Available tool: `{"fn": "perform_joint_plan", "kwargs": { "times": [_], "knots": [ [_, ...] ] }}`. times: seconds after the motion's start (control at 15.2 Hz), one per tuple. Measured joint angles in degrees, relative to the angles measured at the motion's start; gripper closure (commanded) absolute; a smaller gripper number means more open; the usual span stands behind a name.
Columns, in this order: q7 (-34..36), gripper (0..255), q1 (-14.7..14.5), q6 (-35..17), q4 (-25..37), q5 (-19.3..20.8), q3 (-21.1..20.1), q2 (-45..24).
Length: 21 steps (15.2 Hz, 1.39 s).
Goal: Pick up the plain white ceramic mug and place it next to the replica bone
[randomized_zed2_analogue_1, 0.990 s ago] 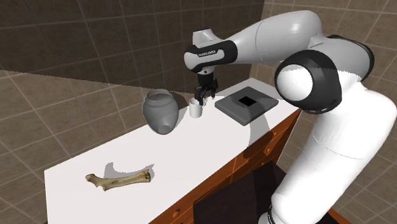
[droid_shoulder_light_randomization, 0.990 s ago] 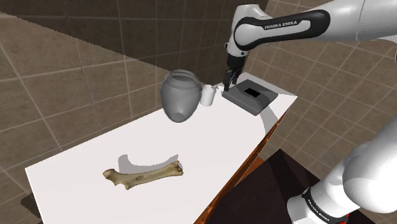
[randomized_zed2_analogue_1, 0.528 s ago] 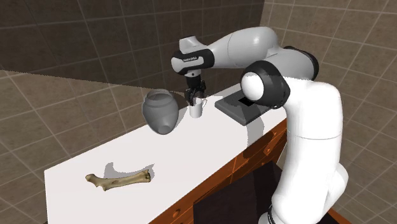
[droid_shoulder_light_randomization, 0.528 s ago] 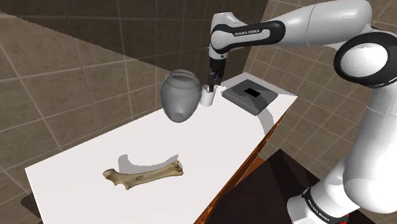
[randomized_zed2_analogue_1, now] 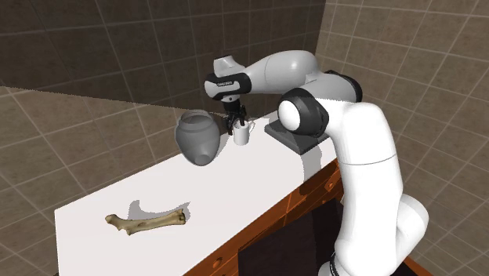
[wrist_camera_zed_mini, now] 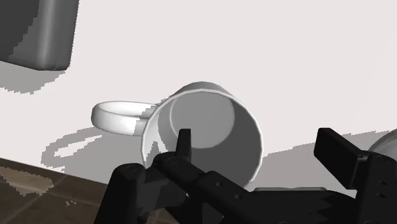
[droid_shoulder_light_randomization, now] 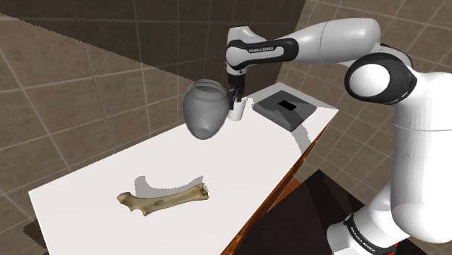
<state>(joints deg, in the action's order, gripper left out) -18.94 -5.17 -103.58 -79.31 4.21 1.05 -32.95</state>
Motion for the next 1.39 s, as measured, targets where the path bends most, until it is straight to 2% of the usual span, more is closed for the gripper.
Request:
{"fn": "perform_joint_plan", "kwargs": {
  "times": [0.26, 0.66, 0.73, 1.39],
  "knots": [
    [0.1, 0, 0.1, -2.3, -2.2, 0.1, 0.0, -0.1],
    [0.1, 0, 0.1, -2.7, -2.5, 0.1, 0.0, -0.1],
    [0.1, 255, 0.1, -2.7, -2.5, 0.1, 0.0, -0.1],
    [0.1, 255, 0.1, -2.7, -2.5, 0.1, 0.0, -0.1]
  ]
}}
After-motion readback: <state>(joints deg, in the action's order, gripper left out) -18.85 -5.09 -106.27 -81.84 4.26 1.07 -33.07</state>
